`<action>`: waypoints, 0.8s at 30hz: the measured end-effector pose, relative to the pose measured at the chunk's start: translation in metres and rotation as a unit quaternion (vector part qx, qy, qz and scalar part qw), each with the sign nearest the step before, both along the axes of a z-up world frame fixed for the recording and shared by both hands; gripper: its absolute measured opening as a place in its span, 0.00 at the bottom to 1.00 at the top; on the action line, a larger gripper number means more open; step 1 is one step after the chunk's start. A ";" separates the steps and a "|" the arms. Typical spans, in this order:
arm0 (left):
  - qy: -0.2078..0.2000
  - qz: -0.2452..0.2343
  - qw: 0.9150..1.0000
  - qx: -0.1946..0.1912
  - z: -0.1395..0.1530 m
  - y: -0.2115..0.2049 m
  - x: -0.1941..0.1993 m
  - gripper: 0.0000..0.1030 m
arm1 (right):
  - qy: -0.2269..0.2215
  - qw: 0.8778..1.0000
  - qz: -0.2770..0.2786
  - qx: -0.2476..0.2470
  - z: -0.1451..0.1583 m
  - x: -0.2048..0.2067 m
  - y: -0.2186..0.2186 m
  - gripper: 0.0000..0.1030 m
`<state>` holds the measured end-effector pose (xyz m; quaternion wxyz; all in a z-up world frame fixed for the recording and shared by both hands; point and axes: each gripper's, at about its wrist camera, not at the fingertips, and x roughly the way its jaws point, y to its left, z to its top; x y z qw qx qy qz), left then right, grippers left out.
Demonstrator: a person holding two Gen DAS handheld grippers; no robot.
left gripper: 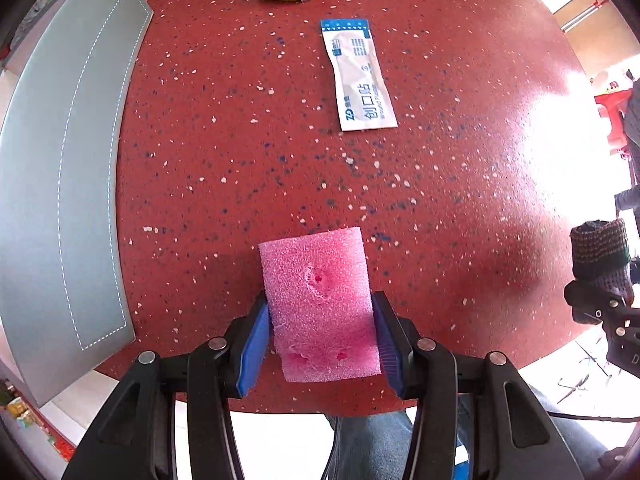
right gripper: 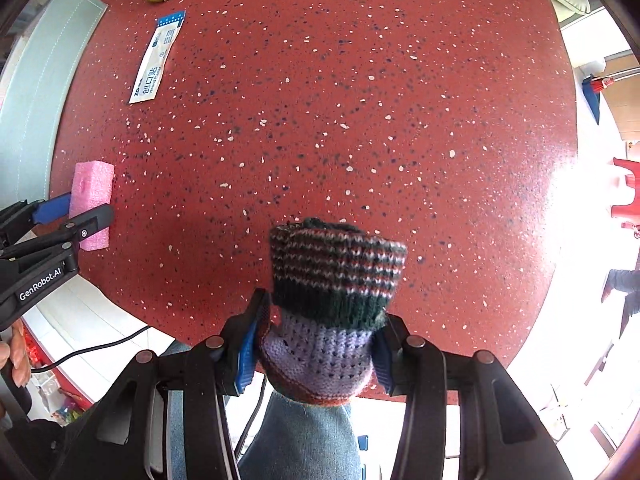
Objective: Organize soft objects
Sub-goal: 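Carry the pink sponge and striped hat with both tools over the white box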
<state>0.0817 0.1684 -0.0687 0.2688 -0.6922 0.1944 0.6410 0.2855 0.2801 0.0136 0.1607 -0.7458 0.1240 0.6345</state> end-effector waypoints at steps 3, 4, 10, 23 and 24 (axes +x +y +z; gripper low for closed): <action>-0.003 -0.016 1.000 0.003 0.003 -0.003 0.014 0.49 | -0.002 1.000 0.002 0.004 0.007 0.006 -0.008 0.49; -0.001 -0.020 1.000 0.006 0.003 -0.015 0.030 0.49 | -0.003 1.000 0.003 0.004 0.008 0.005 -0.013 0.49; 0.005 -0.049 0.999 0.023 0.020 -0.029 0.061 0.49 | 0.000 1.000 -0.008 -0.001 0.016 -0.007 -0.008 0.49; 0.027 -0.083 0.994 0.060 0.049 -0.030 0.055 0.49 | 0.034 0.999 -0.007 0.014 0.070 -0.026 0.021 0.49; 0.028 -0.083 0.994 0.061 0.050 -0.029 0.052 0.49 | 0.035 0.999 -0.003 0.016 0.073 -0.028 0.020 0.49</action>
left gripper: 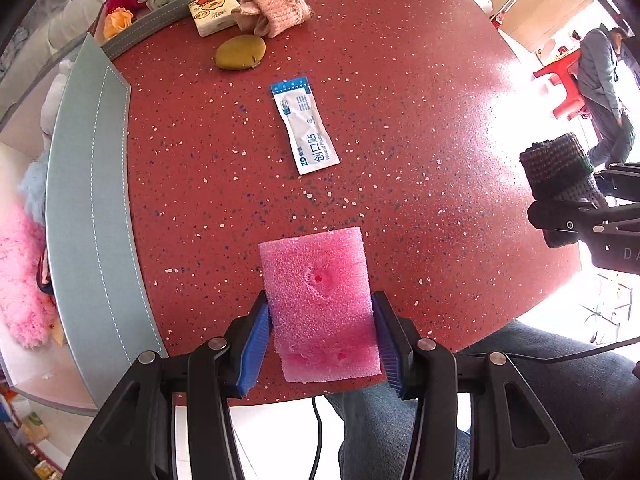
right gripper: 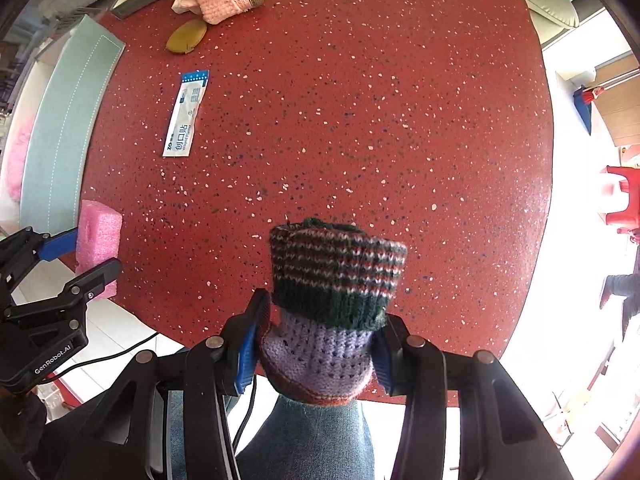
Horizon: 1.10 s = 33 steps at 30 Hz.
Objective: Organize soft objects
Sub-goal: 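Carry the pink sponge and striped hat with both tools over the white box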
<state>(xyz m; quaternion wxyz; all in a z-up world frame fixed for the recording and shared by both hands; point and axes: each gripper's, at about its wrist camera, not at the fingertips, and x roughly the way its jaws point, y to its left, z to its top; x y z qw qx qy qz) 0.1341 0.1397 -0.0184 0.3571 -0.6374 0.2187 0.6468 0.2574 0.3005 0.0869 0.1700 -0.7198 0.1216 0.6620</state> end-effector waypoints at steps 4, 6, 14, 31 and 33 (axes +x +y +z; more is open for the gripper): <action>0.004 -0.001 1.000 0.006 0.010 -0.003 -0.015 0.49 | 0.004 1.000 0.015 0.007 0.009 -0.006 -0.003 0.49; 0.008 -0.003 1.000 0.008 0.016 0.000 -0.019 0.49 | 0.007 1.000 0.018 0.009 0.013 -0.015 -0.001 0.49; 0.022 0.002 1.000 0.013 0.035 0.007 -0.040 0.49 | 0.021 0.999 0.020 0.015 0.026 -0.022 0.000 0.49; 0.035 0.026 0.999 0.030 0.049 0.014 -0.048 0.49 | 0.032 0.999 0.007 0.016 0.029 -0.026 0.022 0.49; 0.037 0.031 0.998 0.035 0.051 0.012 -0.051 0.49 | 0.034 0.999 0.008 0.019 0.031 -0.028 0.023 0.49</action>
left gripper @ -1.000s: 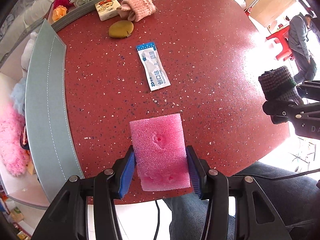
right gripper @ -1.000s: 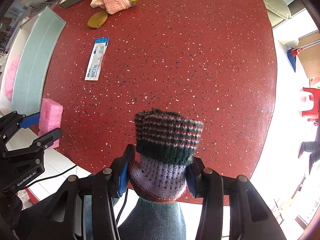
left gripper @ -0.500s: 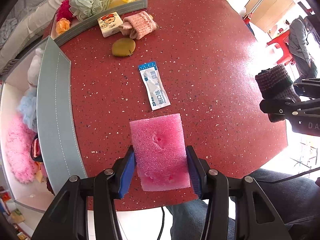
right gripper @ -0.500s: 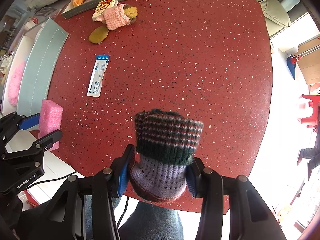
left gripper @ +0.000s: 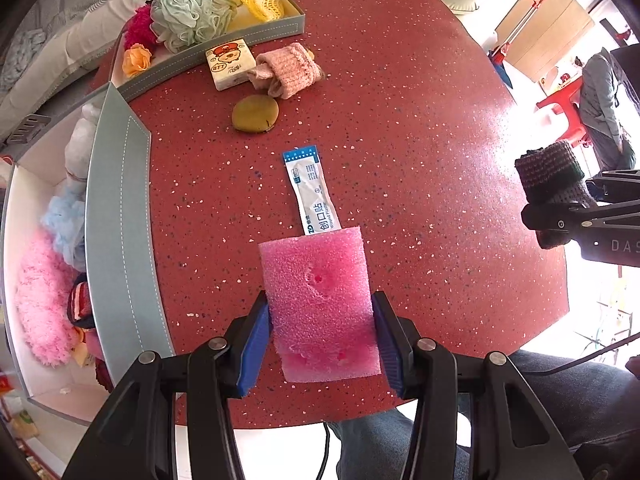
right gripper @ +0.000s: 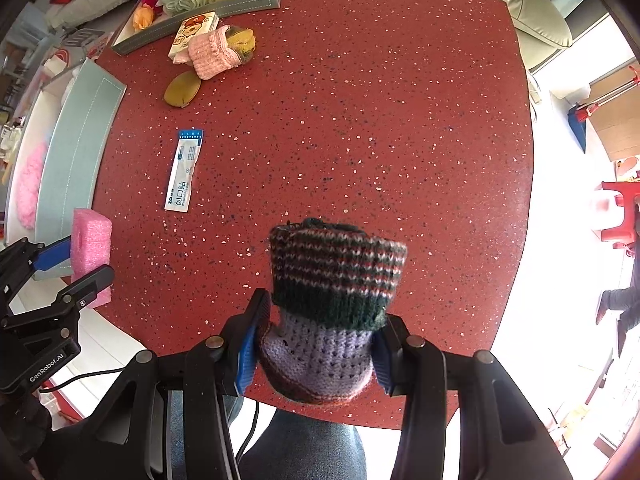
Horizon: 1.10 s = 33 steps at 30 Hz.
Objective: Organize soft objects
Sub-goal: 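Carry the pink sponge and striped hat with both tools over the white box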
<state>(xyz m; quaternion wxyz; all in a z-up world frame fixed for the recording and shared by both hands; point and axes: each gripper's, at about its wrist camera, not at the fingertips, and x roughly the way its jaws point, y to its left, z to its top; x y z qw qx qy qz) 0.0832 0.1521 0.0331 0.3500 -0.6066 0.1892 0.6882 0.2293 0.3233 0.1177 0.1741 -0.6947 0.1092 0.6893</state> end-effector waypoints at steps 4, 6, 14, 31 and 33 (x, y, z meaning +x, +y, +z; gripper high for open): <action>0.006 0.012 1.000 0.012 0.006 -0.005 -0.007 0.49 | 0.002 1.000 0.004 0.008 0.006 -0.003 -0.002 0.49; 0.009 0.018 1.000 0.017 0.009 -0.007 -0.010 0.49 | 0.004 1.000 0.008 0.012 0.008 -0.005 -0.005 0.49; 0.021 0.038 0.998 0.034 0.021 -0.015 -0.023 0.49 | 0.018 0.999 0.012 0.026 0.020 -0.012 -0.009 0.49; 0.037 0.095 0.992 0.072 0.039 -0.049 -0.047 0.49 | 0.037 0.998 0.032 0.050 0.038 -0.035 -0.028 0.49; 0.038 0.106 0.991 0.076 0.041 -0.054 -0.050 0.49 | 0.039 0.997 0.038 0.054 0.040 -0.039 -0.032 0.49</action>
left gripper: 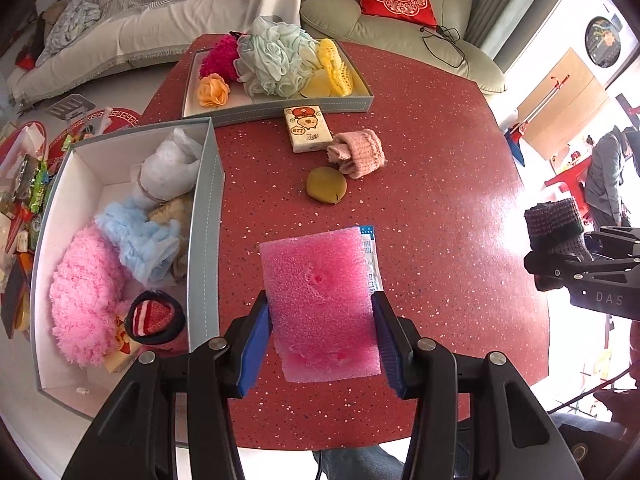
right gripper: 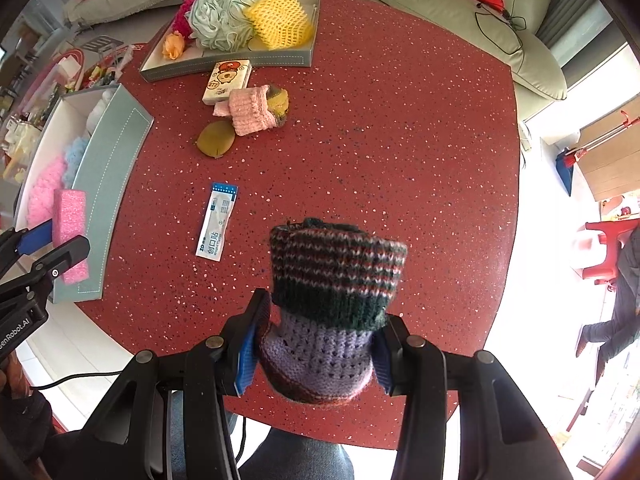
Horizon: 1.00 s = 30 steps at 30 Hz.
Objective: Organize soft objects
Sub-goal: 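Carry the pink sponge and striped hat with both tools over the white box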
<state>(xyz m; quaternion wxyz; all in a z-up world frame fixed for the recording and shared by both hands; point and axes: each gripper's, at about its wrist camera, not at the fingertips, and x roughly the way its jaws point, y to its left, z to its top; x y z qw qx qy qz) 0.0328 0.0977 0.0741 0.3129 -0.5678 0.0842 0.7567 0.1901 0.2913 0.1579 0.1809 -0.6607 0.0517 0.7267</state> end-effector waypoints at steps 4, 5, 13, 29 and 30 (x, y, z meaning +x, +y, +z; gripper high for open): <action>0.006 0.015 1.000 0.011 0.005 -0.009 -0.005 0.49 | 0.003 1.000 0.013 0.007 0.005 -0.010 -0.008 0.49; 0.008 0.018 1.000 0.012 0.006 -0.011 -0.006 0.49 | 0.004 1.000 0.016 0.008 0.006 -0.013 -0.011 0.49; 0.015 0.055 0.998 0.019 0.011 -0.037 -0.015 0.49 | 0.012 0.999 0.051 0.012 0.015 -0.041 -0.034 0.49; 0.010 0.152 0.988 0.025 0.010 -0.098 -0.028 0.49 | 0.012 0.991 0.134 0.003 0.018 -0.092 -0.094 0.49; 0.011 0.161 0.987 0.023 0.010 -0.104 -0.029 0.49 | 0.012 0.990 0.140 0.000 0.018 -0.096 -0.099 0.49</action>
